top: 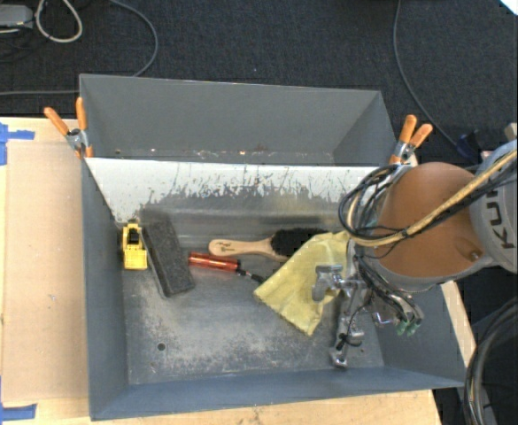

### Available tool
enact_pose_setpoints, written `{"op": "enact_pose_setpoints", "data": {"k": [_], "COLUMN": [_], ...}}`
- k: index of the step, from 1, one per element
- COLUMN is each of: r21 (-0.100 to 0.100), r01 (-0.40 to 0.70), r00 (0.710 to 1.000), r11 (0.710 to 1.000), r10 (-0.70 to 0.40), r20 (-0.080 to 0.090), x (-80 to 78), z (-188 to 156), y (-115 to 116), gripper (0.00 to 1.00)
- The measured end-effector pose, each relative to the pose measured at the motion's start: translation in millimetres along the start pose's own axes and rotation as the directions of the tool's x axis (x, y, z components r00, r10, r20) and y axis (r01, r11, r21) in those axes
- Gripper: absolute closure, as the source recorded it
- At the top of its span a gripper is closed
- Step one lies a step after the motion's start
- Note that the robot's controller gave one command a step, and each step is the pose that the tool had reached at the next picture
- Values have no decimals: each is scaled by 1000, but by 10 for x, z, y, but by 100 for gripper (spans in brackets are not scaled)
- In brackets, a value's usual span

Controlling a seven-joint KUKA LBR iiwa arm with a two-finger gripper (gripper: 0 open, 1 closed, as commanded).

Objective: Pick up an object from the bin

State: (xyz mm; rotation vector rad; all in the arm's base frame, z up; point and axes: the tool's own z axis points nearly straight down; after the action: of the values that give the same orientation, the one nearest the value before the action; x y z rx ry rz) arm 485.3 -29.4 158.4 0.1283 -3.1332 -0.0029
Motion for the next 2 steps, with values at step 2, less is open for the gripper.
{"op": "enact_pose_setpoints", "data": {"k": [2], "r21": [4], "r01": [-82], "r00": [997], "r11": [997], "r10": [82], "r20": [2], "x": [-63], "z": [314], "y": [-210], "gripper": [0]}}
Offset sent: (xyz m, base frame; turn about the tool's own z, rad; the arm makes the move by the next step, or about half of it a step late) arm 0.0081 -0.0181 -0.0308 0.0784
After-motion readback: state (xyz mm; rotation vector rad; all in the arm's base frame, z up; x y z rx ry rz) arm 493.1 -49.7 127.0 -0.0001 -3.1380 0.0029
